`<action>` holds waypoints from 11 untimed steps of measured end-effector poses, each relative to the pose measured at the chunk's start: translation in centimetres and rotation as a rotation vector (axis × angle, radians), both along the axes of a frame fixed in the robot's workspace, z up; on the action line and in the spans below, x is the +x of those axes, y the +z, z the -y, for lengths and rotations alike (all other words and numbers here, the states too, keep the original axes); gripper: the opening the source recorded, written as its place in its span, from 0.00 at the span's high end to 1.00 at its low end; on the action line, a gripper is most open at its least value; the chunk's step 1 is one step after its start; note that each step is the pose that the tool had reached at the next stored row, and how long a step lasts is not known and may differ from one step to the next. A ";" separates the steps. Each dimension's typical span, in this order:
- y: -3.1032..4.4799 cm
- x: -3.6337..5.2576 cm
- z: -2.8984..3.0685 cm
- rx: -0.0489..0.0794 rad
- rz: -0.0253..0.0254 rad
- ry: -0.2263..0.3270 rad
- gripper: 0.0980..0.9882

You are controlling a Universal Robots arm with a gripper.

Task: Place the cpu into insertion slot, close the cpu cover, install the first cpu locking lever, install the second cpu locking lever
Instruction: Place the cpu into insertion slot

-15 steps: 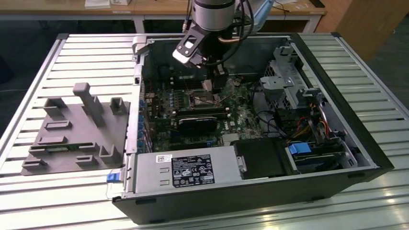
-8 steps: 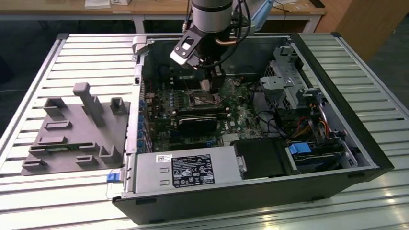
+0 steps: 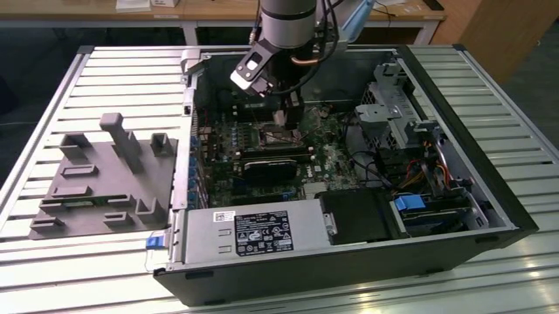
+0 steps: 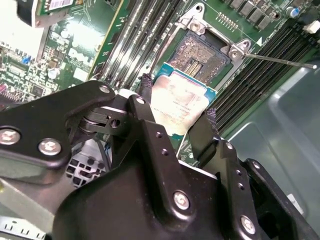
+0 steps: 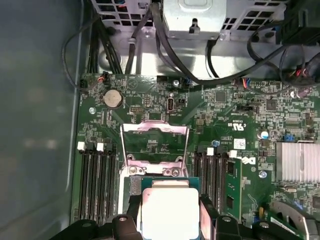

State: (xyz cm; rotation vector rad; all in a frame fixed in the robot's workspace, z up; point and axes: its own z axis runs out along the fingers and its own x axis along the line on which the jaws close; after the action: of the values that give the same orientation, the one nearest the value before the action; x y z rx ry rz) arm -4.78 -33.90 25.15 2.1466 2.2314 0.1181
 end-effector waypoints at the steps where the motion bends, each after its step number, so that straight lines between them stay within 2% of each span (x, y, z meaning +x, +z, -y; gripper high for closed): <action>1: -0.11 -0.04 -0.04 0.000 -0.0001 0.000 0.50; 11: -1.20 -0.29 -0.44 0.000 -0.0002 -0.009 0.50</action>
State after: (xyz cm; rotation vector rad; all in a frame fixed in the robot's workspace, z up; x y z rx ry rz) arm -5.07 -33.46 23.95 2.1565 2.2216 0.1177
